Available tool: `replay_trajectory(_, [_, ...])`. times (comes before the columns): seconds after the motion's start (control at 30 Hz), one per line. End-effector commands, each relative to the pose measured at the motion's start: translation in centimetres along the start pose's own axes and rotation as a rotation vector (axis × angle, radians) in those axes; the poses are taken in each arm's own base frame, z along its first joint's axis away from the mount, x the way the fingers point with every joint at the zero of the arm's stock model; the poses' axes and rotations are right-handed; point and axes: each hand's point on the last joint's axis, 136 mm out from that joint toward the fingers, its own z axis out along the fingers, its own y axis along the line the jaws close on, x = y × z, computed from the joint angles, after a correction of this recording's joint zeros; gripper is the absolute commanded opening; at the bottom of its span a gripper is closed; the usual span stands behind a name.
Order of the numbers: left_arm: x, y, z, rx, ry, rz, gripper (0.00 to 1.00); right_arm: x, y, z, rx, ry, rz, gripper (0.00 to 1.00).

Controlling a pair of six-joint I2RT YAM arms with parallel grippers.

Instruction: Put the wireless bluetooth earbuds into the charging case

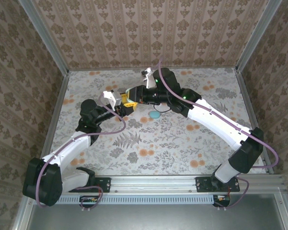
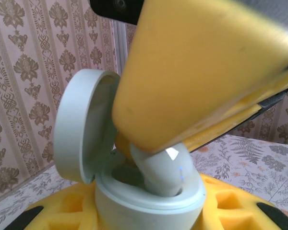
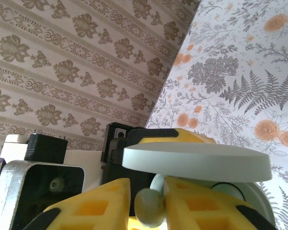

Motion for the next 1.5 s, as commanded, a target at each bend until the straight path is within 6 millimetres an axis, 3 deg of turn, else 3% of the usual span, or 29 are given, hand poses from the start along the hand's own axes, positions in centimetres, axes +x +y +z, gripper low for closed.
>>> replay_trajectory(0.0, [-2.9, -0.5, 0.1, 0.018, -0.073, 0.057, 0.25, 0.1, -1.4, 0.2, 0.072, -0.001, 0.006, 0.29])
replay_trajectory(0.63, [-2.6, -0.3, 0.1, 0.004, -0.06, 0.048, 0.26, -1.2, -0.2, -1.0, 0.063, -0.043, 0.0, 0.32])
replay_trajectory(1.17, [-2.3, 0.2, 0.3, -0.003, -0.05, 0.044, 0.25, -2.5, 1.9, -4.7, 0.025, -0.129, -0.037, 0.36])
replay_trajectory(1.37, [-2.4, 0.1, 0.7, 0.016, -0.049, 0.039, 0.25, -3.5, -0.2, -8.0, 0.084, -0.225, -0.024, 0.37])
replay_trajectory(1.47, [-2.4, -0.1, 1.0, 0.035, -0.044, 0.036, 0.25, -3.6, -2.6, -9.1, 0.139, -0.255, 0.024, 0.37])
